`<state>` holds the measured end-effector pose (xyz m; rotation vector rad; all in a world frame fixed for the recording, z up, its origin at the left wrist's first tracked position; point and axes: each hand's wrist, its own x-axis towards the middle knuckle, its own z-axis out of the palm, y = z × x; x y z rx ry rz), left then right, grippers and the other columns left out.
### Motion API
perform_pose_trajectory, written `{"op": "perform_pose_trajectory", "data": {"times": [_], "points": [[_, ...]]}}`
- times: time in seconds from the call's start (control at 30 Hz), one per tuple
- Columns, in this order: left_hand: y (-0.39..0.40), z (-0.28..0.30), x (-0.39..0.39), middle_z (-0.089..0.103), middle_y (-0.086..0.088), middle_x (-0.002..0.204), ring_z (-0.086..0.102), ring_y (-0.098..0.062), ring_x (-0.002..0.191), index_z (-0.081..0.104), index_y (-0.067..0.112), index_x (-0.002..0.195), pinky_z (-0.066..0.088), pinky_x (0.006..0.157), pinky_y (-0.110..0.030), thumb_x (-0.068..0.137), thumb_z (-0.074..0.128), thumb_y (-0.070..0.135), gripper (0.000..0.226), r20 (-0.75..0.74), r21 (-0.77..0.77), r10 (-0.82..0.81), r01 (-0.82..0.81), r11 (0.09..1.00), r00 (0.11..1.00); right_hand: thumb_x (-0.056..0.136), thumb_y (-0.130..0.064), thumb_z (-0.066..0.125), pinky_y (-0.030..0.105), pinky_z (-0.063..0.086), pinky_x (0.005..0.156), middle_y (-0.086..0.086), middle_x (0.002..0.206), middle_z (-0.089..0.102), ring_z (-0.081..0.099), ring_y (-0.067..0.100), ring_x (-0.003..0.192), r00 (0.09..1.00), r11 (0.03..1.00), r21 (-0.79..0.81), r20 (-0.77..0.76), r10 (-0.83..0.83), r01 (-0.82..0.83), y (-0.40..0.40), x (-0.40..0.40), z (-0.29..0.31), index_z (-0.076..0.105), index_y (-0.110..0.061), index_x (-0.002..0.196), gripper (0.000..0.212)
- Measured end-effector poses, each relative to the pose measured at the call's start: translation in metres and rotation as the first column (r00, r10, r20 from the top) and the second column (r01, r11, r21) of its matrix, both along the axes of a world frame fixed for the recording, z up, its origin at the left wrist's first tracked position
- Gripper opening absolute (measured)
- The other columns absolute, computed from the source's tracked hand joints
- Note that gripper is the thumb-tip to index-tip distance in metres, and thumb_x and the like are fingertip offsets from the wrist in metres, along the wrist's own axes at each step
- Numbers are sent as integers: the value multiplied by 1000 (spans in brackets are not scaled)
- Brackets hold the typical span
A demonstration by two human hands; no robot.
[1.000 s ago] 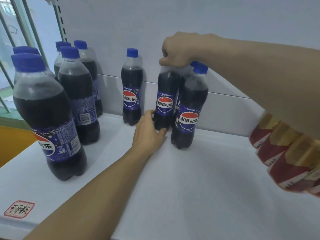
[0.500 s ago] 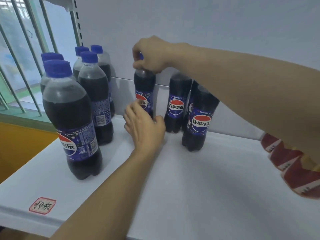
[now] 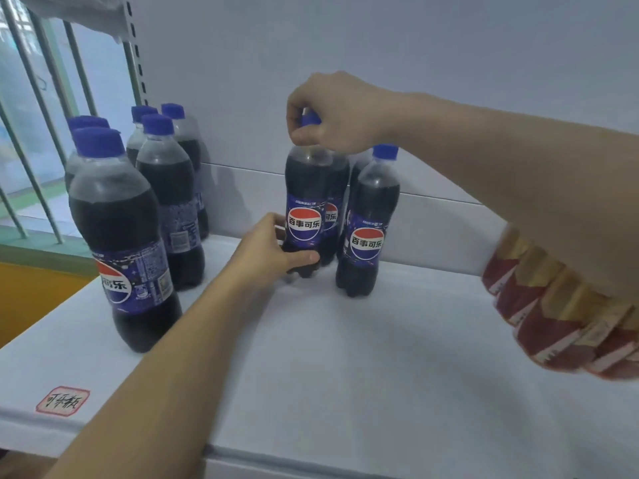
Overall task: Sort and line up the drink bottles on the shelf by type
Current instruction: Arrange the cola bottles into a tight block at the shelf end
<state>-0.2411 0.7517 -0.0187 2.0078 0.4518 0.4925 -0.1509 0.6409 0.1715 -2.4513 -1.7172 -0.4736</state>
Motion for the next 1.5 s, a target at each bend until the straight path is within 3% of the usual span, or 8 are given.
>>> {"op": "perform_pose_trajectory", "data": {"times": [0.4,0.67,0.83,1.0,1.17,1.27,1.43,1.5], "points": [[-24,-15,5,64,1,129,65,-22,104,54,16,132,54,86,-32,78,85,35,65,17,106,-9,8,994,1000,91,-25,63,20,35,56,-15,76,57,55,7,71,991,990,-49,13,-130,130,-15,0,-9,69,-27,86,8],[-33,-5,-10,56,-5,143,58,-26,122,41,13,143,45,85,-30,89,74,38,68,-117,129,-56,71,989,991,96,-43,56,43,39,91,4,118,55,45,27,120,946,963,89,182,-268,255,-7,-34,-16,68,-29,109,23],[-20,-9,-85,50,-4,148,49,-23,132,38,19,149,42,103,-34,93,57,57,71,-369,459,-107,281,843,923,97,-39,58,24,48,84,-8,110,65,59,7,98,969,888,436,-246,-37,145,2,-92,-50,67,-27,110,19],[13,-17,-192,65,24,118,59,2,110,65,34,120,49,96,-25,90,61,53,35,-249,364,-243,323,874,938,98,-32,61,23,58,81,-18,103,66,63,-3,93,681,691,648,-665,307,321,28,-167,-130,63,-26,114,17],[59,-30,-225,70,13,79,66,-8,77,69,26,77,58,72,-29,91,64,29,15,-26,255,79,-70,964,997,87,-33,75,17,56,81,-17,118,64,63,-1,104,492,624,650,-751,440,435,63,-202,-187,50,-33,127,47],[74,-35,-220,65,16,91,63,-10,80,61,28,91,56,71,-29,89,68,28,7,70,224,204,-214,951,977,77,-32,86,10,54,77,-26,116,60,63,-8,102,522,623,638,-756,396,452,86,-210,-194,44,-40,125,64],[69,-51,-209,65,15,112,54,-4,86,46,36,120,41,70,-21,86,70,47,43,-8,427,246,-219,877,969,81,-43,80,23,53,94,-13,132,57,60,7,113,659,637,566,-743,117,524,112,-220,-206,37,-33,141,74],[69,-51,-211,65,14,119,59,-7,95,45,35,128,42,76,-22,85,71,51,53,-19,428,228,-198,882,973,82,-45,79,15,49,90,-16,132,56,58,5,111,652,641,559,-749,120,525,112,-219,-206,37,-33,142,74]]}}
